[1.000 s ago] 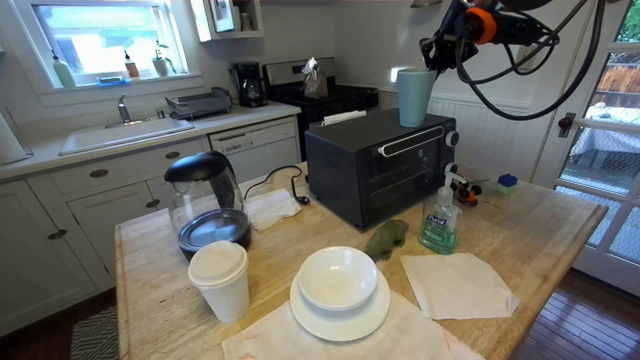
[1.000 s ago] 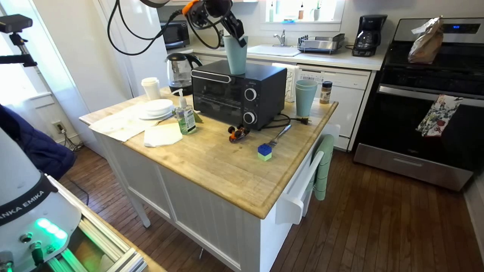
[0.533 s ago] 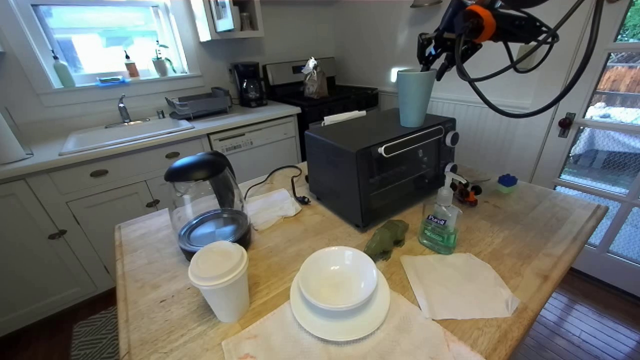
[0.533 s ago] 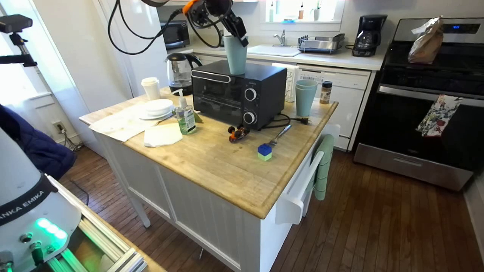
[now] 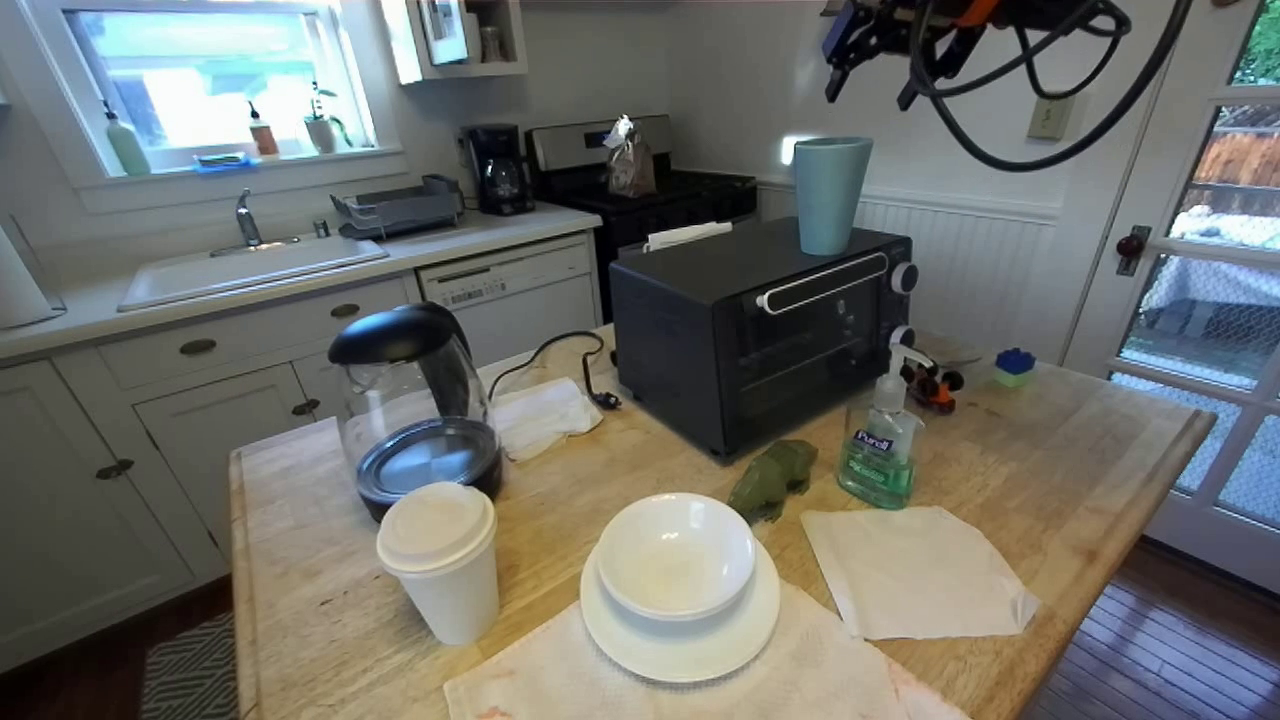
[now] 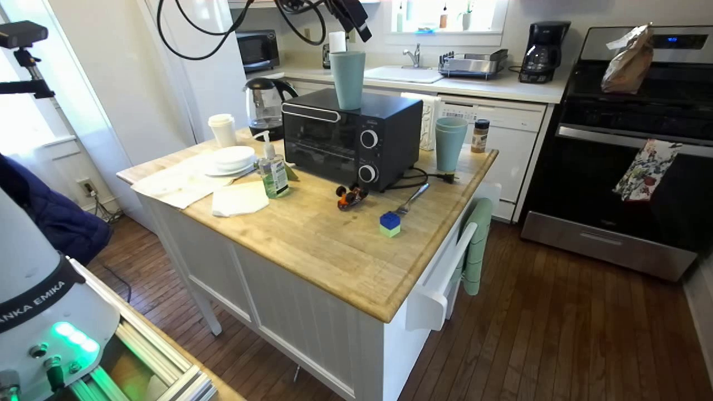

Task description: Put the cup on top of the oven

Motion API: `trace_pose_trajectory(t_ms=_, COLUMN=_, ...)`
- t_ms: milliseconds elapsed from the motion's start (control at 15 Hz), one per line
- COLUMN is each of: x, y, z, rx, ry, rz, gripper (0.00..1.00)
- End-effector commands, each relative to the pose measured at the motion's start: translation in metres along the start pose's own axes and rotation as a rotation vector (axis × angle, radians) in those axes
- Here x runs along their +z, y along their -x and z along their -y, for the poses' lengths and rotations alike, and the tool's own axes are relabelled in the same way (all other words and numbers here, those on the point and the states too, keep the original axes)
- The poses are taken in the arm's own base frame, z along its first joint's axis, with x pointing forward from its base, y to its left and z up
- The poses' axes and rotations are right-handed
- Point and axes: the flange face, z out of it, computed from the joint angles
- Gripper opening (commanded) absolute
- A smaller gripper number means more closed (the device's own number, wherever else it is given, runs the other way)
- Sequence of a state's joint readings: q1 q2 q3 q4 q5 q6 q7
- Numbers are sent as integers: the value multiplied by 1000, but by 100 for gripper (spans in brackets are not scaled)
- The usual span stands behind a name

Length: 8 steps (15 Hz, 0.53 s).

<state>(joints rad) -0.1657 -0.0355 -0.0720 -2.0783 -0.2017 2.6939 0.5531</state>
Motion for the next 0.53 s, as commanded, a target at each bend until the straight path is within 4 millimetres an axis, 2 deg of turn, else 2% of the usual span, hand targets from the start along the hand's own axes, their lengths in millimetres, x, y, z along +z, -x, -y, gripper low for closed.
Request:
trace_pose_trajectory(t_ms=0, x=-39, y=-15, z=-6, rx=-12, ry=-9, rz=14, gripper=100)
trace_pose_trajectory(t_ms=467, x=-102, y=-32, z=-17, rx=14, ry=40, rz=55, gripper=100)
